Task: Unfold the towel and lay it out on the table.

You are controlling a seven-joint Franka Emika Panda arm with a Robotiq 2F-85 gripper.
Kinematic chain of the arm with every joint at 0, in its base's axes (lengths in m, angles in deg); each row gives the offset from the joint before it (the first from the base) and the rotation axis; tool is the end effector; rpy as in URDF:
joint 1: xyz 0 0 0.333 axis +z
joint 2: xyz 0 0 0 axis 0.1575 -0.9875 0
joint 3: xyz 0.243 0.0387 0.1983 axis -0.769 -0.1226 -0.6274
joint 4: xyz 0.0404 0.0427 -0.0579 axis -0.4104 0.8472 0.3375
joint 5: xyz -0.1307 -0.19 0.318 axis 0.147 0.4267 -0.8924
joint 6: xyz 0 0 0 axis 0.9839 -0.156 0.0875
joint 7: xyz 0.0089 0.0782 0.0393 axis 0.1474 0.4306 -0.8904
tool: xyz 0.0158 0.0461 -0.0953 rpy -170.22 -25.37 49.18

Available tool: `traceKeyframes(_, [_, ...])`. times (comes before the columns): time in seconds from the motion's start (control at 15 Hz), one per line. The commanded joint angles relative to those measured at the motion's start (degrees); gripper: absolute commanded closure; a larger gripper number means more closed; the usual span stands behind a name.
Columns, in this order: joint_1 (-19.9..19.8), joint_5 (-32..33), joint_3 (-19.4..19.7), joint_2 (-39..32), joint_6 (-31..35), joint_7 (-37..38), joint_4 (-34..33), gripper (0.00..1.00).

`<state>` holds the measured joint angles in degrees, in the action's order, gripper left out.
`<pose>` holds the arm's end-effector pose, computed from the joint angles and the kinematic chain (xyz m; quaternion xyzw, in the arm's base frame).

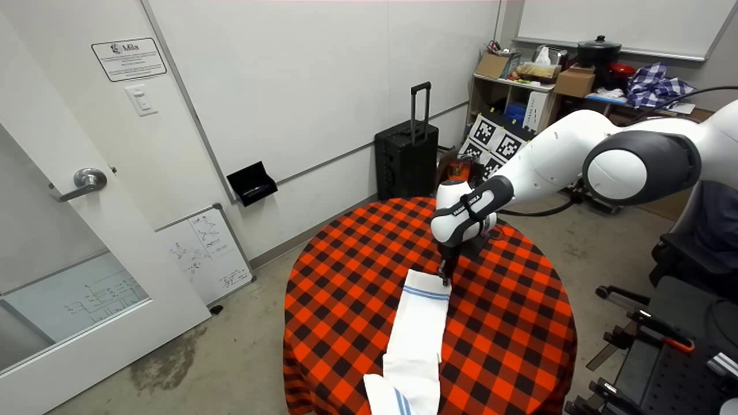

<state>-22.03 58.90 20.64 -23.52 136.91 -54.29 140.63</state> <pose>0.6563 -0.1002 -0.0676 -0.9888 -0.1022 0.0802 0.0734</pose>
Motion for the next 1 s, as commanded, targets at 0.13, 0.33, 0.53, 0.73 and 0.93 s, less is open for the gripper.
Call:
traceKeyframes(0.13, [-0.39, -0.26, -0.15, -0.10, -1.41, 0.42, -2.01, 1.00])
traceKeyframes(0.33, [-0.27, 0.93, 1.13, -1.23, -0.27, -0.31, -5.77, 0.99])
traceKeyframes(0.53, [-0.34, 1.80, 2.59, -2.26, -0.29, -0.38, -10.28, 0.99])
traceKeyframes(0.73, [-0.11, 3.41, 4.55, -4.09, 1.50, -0.69, -13.65, 0.99])
traceKeyframes(0.93, [-0.49, 5.04, 6.39, -6.00, 2.09, -0.34, -16.95, 0.99])
